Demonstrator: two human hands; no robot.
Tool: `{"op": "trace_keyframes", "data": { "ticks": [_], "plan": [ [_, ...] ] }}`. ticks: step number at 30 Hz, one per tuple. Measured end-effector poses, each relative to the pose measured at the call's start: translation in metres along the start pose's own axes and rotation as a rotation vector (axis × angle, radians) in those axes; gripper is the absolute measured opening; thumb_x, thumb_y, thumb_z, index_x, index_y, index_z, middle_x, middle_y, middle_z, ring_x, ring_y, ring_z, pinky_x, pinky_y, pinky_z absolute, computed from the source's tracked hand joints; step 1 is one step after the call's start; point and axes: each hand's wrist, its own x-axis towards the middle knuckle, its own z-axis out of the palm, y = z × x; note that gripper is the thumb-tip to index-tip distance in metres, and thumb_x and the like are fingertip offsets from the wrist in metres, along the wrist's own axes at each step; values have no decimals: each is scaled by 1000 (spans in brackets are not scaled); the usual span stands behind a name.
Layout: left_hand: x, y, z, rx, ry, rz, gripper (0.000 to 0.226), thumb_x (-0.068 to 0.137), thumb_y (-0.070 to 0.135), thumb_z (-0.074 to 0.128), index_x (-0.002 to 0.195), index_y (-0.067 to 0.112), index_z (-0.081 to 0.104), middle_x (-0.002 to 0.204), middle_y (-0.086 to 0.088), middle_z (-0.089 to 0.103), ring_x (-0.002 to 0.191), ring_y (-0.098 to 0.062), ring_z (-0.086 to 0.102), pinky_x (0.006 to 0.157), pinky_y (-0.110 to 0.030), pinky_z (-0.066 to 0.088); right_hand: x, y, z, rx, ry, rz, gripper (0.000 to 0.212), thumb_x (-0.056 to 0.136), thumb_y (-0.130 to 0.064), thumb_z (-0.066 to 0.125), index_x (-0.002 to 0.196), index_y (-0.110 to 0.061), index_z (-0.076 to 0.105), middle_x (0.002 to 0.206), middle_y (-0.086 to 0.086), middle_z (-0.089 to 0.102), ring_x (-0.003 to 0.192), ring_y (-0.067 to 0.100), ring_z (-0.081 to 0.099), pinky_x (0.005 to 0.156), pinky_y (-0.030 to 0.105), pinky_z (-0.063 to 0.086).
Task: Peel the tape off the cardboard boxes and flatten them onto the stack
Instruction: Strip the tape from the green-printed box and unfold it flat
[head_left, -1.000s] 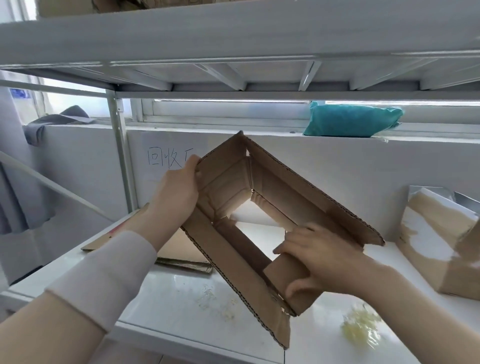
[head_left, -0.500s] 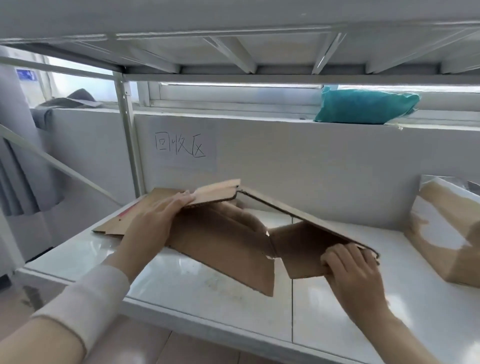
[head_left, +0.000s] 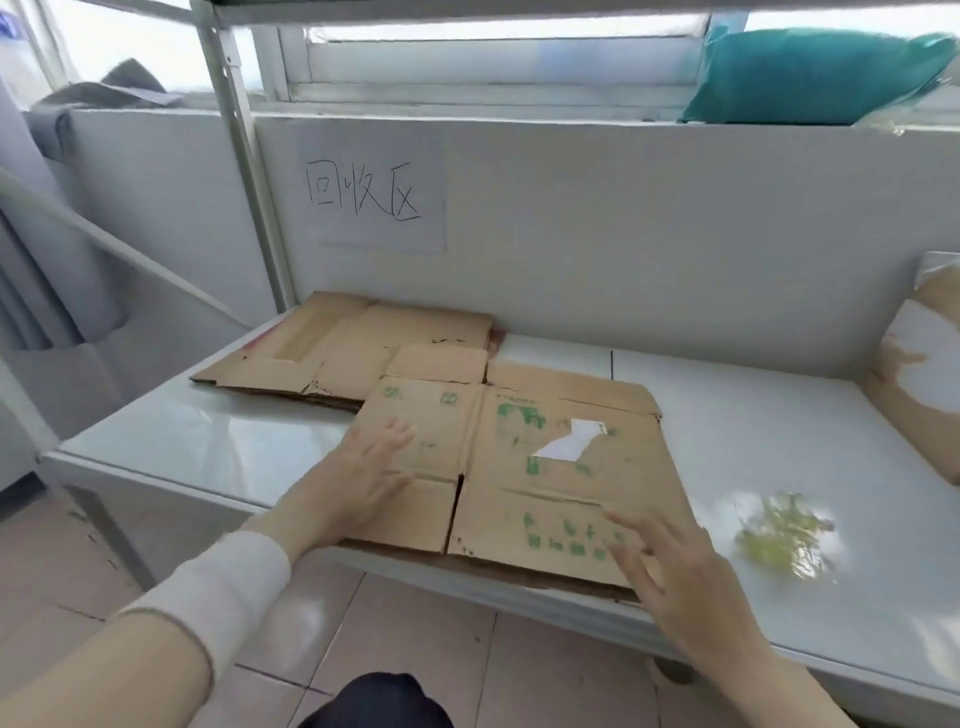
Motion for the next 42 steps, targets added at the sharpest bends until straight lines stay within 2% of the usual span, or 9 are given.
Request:
{"op": "trace_keyframes", "data": {
  "ticks": [3, 5, 8, 10, 13, 21, 31, 38, 42],
  "plan": [
    [52, 35, 11, -17, 3, -163, 74, 89, 61, 5, 149, 19, 9, 158, 1, -2, 145, -12, -7, 118, -33, -4, 39, 4, 14, -56, -219, 262, 55, 96, -46, 28, 145, -23, 22, 151, -14, 20, 141, 10, 20, 110, 31, 26],
    [82, 49, 15, -43, -70, -226, 60, 98, 45, 19, 150, 18, 5, 158, -2, -8, 145, -15, -13, 118, -37, -7, 57, 9, 27, -96, -324, 321, 63, 96, -47, 24, 148, -18, 4, 157, -8, -3, 144, 10, -8, 116, 29, 3],
    [112, 47, 34, -45, -128, -267, 61, 98, 46, 21, 150, 18, 4, 158, -2, -6, 145, -18, -12, 118, -42, -7, 61, 21, 51, -185, -418, 367, 77, 90, -61, 14, 148, -15, -4, 157, -1, -13, 143, 12, -17, 118, 31, -6],
    [114, 44, 53, -9, -122, -270, 61, 97, 49, 19, 150, 21, 3, 158, 0, -7, 145, -17, -11, 118, -45, -5, 51, 27, 63, -235, -417, 352, 97, 70, -75, -13, 148, -17, -8, 155, -2, -18, 142, 10, -20, 117, 31, -10],
    [110, 42, 68, 29, -69, -269, 60, 97, 49, 17, 149, 24, 1, 158, 2, -9, 145, -15, -11, 118, -43, -5, 47, 31, 70, -267, -417, 342, 115, 50, -76, -35, 147, -17, -12, 154, -5, -22, 140, 9, -23, 117, 31, -12],
    [154, 6, 49, 57, -125, -291, 63, 96, 52, 16, 150, 22, 3, 158, -7, -10, 145, -20, -12, 117, -42, -8, 54, 43, 49, -268, -468, 354, 73, 87, -66, 11, 147, -27, -8, 153, -9, -21, 140, 5, -21, 117, 29, -11],
    [169, -3, 58, 37, -50, -318, 61, 95, 54, 22, 147, 23, 17, 158, -6, 3, 146, -20, -3, 119, -39, -3, 50, 47, 50, -295, -445, 358, 98, 43, -77, -39, 132, -35, -28, 141, -18, -37, 132, -1, -33, 96, 14, -35],
    [176, -7, 73, 55, -1, -354, 61, 94, 55, 18, 149, 28, 10, 158, -5, -7, 146, -17, -9, 119, -37, -3, 33, 51, 58, -278, -384, 380, 77, 86, -68, 6, 144, -21, 26, 153, -8, 20, 139, -6, -6, 112, 17, -8],
    [171, 0, 72, 14, 75, -393, 56, 97, 48, 19, 148, 26, 15, 159, -3, 1, 146, -16, -3, 120, -36, 0, 36, 50, 57, -267, -332, 369, 90, 74, -76, -12, 146, -27, 11, 154, -14, 2, 139, -4, -7, 109, 13, -18]
  ]
}}
